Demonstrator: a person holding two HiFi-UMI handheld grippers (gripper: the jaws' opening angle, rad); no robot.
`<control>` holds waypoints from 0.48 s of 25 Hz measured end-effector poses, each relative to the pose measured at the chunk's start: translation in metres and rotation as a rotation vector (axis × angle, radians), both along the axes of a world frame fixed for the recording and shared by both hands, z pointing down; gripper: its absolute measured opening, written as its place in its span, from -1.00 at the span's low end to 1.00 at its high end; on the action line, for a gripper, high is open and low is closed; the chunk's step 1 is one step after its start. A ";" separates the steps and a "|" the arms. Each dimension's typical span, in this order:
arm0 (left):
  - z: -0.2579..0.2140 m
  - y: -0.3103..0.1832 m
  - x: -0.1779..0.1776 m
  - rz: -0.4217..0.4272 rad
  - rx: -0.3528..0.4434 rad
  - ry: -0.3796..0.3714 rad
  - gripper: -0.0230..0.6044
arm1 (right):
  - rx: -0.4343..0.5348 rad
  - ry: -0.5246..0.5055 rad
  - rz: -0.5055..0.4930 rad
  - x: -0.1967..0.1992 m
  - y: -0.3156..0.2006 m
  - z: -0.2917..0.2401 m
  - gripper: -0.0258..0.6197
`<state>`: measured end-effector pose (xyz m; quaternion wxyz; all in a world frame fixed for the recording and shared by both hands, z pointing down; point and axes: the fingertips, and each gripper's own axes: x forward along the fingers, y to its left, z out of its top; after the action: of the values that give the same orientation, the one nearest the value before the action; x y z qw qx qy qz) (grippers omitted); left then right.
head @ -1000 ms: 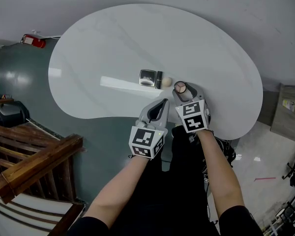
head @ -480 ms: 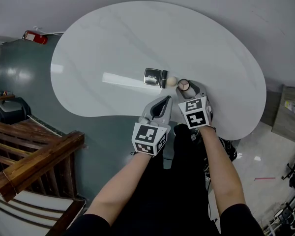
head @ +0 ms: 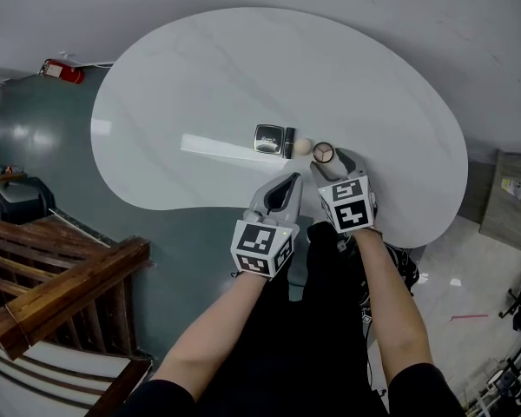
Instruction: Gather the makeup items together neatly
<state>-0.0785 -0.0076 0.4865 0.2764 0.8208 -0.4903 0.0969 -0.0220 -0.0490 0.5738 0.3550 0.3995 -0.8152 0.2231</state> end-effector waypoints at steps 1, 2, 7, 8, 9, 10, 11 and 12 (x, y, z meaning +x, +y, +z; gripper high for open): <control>-0.002 0.001 0.000 0.001 0.003 0.001 -0.90 | 0.004 -0.005 0.019 0.004 0.003 -0.004 -0.13; -0.004 0.002 0.000 0.002 0.006 0.004 -0.90 | 0.004 -0.017 0.041 0.008 0.007 -0.009 -0.13; -0.020 0.007 0.000 0.021 0.021 0.008 -0.90 | 0.016 -0.112 0.136 0.012 0.032 -0.040 -0.25; -0.024 0.008 0.000 0.027 0.028 0.007 -0.90 | 0.027 -0.127 0.144 0.011 0.036 -0.048 -0.30; -0.029 0.010 0.000 0.032 0.033 0.006 -0.90 | 0.038 -0.139 0.149 0.010 0.040 -0.056 -0.38; -0.034 0.012 0.000 0.039 0.038 0.008 -0.90 | 0.051 -0.149 0.152 0.008 0.044 -0.065 -0.43; -0.038 0.014 0.000 0.044 0.040 0.013 -0.90 | 0.065 -0.158 0.156 0.007 0.048 -0.074 -0.49; -0.043 0.017 0.000 0.049 0.039 0.020 -0.90 | 0.079 -0.168 0.162 0.006 0.050 -0.083 -0.56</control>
<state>-0.0781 0.0090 0.4433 0.2627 0.8389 -0.4690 0.0857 -0.0157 0.0012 0.4910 0.2503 0.4579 -0.8152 0.2513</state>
